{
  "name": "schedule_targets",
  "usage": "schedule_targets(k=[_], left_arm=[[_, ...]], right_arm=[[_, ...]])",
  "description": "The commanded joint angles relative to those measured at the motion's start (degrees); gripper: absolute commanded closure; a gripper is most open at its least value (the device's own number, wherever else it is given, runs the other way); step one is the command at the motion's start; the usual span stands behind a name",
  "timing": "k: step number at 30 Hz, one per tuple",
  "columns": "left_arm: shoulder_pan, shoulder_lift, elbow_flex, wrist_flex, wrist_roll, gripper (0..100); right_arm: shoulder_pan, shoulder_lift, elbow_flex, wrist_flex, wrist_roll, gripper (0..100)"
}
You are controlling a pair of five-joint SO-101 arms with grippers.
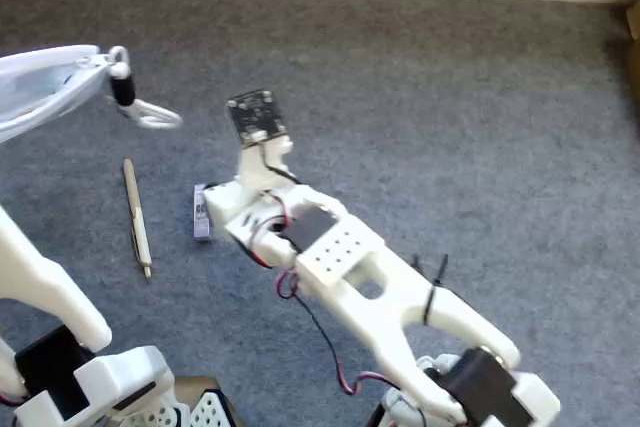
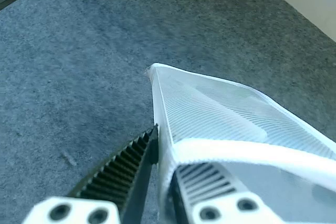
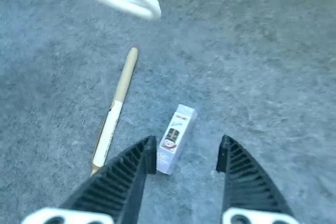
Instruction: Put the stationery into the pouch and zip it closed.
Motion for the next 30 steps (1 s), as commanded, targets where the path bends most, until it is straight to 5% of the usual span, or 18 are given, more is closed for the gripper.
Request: schedule_targets(k=[1, 30], left_arm=[[-1.4, -0.8, -3.3, 0.9, -1.8, 99], [-1.2, -0.9, 2.9, 0.6, -2.0, 99]], right_arm=[[-2.5, 3.3, -7.6, 0.2, -1.1, 81.6], [-1.4, 51.4, -59.1, 28.9, -1.1, 82.4]])
